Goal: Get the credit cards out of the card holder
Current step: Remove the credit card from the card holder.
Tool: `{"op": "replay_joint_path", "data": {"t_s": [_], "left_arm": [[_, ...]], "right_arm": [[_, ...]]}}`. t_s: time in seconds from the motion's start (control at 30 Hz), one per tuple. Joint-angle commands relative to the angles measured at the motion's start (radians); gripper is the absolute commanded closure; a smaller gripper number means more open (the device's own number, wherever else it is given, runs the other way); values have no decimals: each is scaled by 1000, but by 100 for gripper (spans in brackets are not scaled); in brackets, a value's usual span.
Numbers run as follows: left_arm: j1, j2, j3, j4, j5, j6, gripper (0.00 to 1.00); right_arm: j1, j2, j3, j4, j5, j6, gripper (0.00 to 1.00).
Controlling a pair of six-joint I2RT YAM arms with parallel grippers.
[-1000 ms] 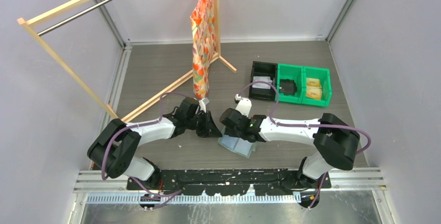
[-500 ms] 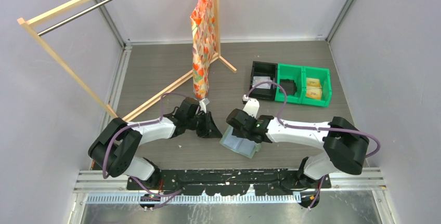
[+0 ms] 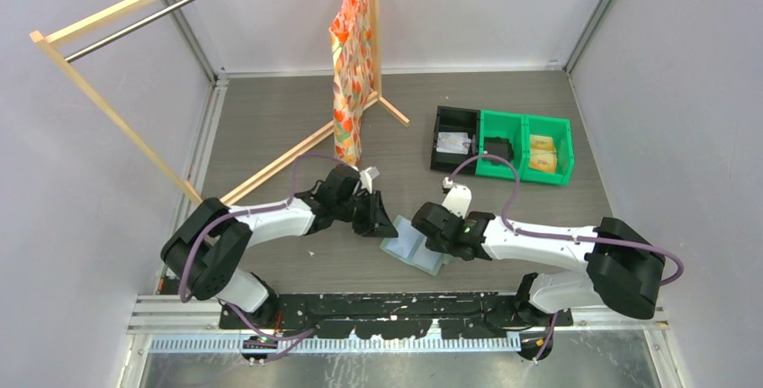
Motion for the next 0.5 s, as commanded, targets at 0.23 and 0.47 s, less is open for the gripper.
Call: {"op": "replay_joint_path", "data": {"t_s": [0.23,0.47], "left_arm": [[-45,116,98,-59,-117,74,71],[-57,186,106,-15,-70,72,71]], "right_arm": [[-3,38,-105,77,11,61,92],[-6,63,-130,102,8,64,92]]}}
